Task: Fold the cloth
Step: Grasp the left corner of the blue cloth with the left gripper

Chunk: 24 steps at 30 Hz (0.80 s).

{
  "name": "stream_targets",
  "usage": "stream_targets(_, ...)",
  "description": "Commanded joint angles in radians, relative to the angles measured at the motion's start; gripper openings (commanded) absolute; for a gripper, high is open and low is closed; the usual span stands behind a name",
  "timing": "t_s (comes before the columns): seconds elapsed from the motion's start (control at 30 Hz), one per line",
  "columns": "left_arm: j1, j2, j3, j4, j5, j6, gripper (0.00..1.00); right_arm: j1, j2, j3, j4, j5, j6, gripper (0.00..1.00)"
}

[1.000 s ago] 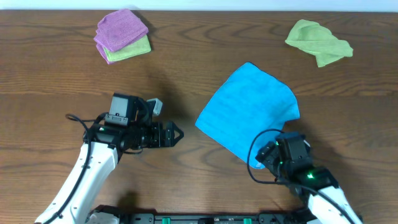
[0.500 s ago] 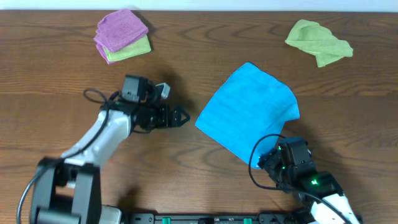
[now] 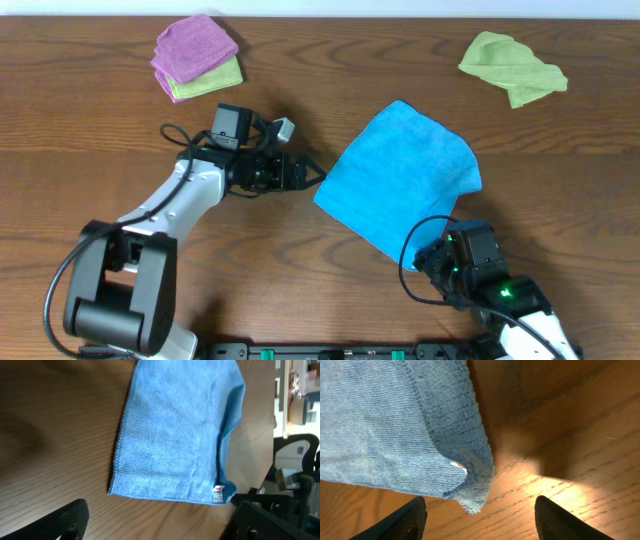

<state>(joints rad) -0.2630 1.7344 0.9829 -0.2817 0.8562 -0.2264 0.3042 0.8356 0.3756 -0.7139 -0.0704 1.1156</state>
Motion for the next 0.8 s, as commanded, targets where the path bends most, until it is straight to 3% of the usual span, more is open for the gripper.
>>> stream_targets(0.0, -0.029, 0.065, 0.019, 0.02, 0.008, 0.024, 0.96, -0.009, -0.006, -0.003, 0.007, -0.013, 0.013, 0.7)
stream_targets(0.77, -0.074, 0.162, 0.019, 0.1, 0.009, -0.007, 0.95, -0.01, -0.006, -0.003, 0.007, -0.043, 0.013, 0.7)
